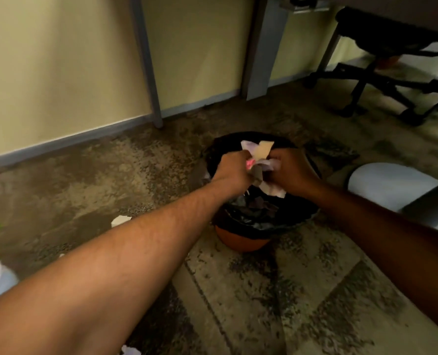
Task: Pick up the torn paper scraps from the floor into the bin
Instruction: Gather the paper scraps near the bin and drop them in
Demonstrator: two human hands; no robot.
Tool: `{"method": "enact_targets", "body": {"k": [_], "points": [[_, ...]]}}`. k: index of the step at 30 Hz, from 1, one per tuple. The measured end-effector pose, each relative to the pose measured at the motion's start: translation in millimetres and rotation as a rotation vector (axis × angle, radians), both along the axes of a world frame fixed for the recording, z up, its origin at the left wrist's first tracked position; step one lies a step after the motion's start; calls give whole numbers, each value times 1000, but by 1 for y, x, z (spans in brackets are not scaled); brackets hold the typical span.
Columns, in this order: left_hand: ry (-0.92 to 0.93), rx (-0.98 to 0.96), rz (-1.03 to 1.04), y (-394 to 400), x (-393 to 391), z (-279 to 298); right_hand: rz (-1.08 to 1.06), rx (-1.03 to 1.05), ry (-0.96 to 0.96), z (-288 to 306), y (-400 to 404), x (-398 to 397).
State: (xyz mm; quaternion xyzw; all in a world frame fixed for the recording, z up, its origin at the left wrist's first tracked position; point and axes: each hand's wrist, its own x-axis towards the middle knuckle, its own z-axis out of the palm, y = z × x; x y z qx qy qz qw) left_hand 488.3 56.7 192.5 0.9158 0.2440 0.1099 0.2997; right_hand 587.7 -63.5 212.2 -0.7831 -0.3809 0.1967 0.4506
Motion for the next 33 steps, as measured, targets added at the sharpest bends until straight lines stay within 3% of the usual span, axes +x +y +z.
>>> {"method": "enact_targets", "body": {"k": [2, 5, 9, 13, 15, 18, 25, 28, 33], "points": [[132, 55, -38, 0, 12, -9, 19, -81, -15, -12, -4, 5], [263, -21, -43, 1, 16, -12, 63, -254, -230, -26, -3, 16], [314, -83, -58, 2, 13, -6, 156, -489, -289, -23, 6, 14], [343, -100, -59, 5, 9, -2, 170, -473, -376, -17, 11, 11], [279, -119, -39, 9, 2, 1, 142, -467, -410, -14, 14, 10], [43, -132, 37, 16, -14, 5, 101, -415, -437, -12, 22, 3], [-406, -130, 319, 55, -106, -4, 133, -89, -456, 0, 76, -66], [-412, -186, 495, 77, -166, -39, 297, -97, -515, -15, 106, -112], [-171, -143, 679, 94, -278, -115, 568, -262, -536, -86, 144, -185]]}}
